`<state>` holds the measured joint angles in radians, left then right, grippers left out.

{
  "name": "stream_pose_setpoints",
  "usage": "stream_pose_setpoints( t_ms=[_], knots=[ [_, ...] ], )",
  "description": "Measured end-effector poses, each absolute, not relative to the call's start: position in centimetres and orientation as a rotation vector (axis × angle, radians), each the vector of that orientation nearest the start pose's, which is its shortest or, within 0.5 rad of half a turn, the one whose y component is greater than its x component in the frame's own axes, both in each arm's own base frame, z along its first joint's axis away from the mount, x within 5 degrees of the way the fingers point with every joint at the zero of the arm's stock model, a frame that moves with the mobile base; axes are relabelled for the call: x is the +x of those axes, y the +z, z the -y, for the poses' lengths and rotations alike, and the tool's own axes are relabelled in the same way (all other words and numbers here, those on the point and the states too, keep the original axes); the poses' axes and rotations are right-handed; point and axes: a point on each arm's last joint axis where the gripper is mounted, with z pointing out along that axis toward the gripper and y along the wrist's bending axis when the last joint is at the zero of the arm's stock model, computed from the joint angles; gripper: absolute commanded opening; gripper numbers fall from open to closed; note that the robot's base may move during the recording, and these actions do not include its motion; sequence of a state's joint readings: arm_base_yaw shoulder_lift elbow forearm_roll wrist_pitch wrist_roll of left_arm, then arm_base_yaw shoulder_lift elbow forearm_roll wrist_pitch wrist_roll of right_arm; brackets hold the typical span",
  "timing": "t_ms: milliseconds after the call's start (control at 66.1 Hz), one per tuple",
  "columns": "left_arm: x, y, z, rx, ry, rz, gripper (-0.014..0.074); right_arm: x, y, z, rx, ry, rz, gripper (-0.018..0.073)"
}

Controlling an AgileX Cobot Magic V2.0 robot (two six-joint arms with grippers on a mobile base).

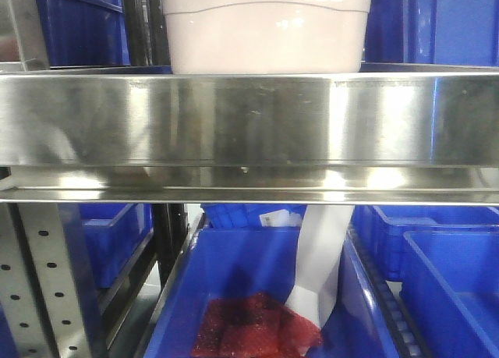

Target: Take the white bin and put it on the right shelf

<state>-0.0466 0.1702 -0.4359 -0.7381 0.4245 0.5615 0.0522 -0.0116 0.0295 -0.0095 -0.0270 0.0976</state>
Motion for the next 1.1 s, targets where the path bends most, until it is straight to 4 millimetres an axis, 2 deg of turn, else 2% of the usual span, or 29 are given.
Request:
stream_pose_setpoints(
  t_ms=[363, 590, 695, 892, 1104],
  knots=[
    [4.3, 31.9, 2.6, 0.154, -0.331, -1.533, -0.0117, 5.6, 20.6, -0.3, 0.026, 0.114, -1.475, 0.0031],
    [4.4, 33.2, 1.6, -0.012, -0.35, -1.393, -0.0117, 5.6, 20.6, -0.3, 0.026, 0.114, -1.475, 0.0031],
    [4.5, 33.2, 1.1, -0.085, -0.349, -1.389, -0.0117, 5.6, 20.6, -0.3, 0.026, 0.114, -1.475, 0.0031],
    [5.4, 30.8, 0.5, -0.1, -0.239, -1.471, -0.0117, 5.6, 20.6, -0.3, 0.026, 0.114, -1.475, 0.0031],
    [5.4, 26.4, 0.6, -0.025, -0.189, -1.464, -0.0117, 5.6, 20.6, -0.3, 0.026, 0.114, -1.475, 0.0031]
  ],
)
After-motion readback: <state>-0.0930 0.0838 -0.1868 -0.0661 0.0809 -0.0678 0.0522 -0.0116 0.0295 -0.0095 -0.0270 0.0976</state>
